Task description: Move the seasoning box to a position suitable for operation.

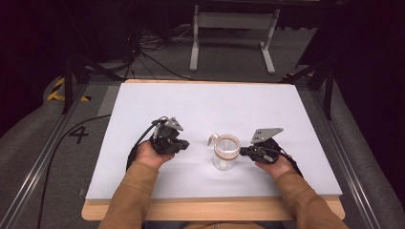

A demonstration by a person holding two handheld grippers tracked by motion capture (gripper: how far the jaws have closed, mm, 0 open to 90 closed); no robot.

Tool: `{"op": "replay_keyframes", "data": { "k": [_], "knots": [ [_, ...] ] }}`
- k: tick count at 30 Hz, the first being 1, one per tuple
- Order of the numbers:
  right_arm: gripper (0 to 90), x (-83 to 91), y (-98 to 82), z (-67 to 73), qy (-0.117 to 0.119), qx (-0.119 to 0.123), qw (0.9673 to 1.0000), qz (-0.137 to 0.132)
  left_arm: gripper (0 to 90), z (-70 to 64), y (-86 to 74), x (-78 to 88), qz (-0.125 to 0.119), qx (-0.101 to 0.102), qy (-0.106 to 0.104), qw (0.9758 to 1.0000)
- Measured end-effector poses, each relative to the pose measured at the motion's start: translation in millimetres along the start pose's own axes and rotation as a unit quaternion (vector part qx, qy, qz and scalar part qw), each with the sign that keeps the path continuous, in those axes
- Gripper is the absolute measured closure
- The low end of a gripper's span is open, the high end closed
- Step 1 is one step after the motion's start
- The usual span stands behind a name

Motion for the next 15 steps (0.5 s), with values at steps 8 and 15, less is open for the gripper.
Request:
{"op": "replay_keyframes", "data": {
  "k": [8,15],
  "knots": [
    [89.8,2.0,0.3,4.8,0.007,-0.004,0.9999,0.007,87.2,2.1,-1.8,-5.7,0.013,0.000,-0.001,0.9999],
    [89.8,-0.3,7.4,20.7,0.024,0.015,0.9996,0.006,87.1,3.6,-1.6,-12.1,0.015,0.005,-0.002,0.9999]
  ]
}}
Point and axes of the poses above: each handheld gripper's, and its own axes: x roughly backward along the jaws, y roughly out of its top, z roughly to its left, the point moved 8 cm from there along -x, roughly forward along the jaws, and after that the axes turned 8 degrees about x, right-handed, at the moved point
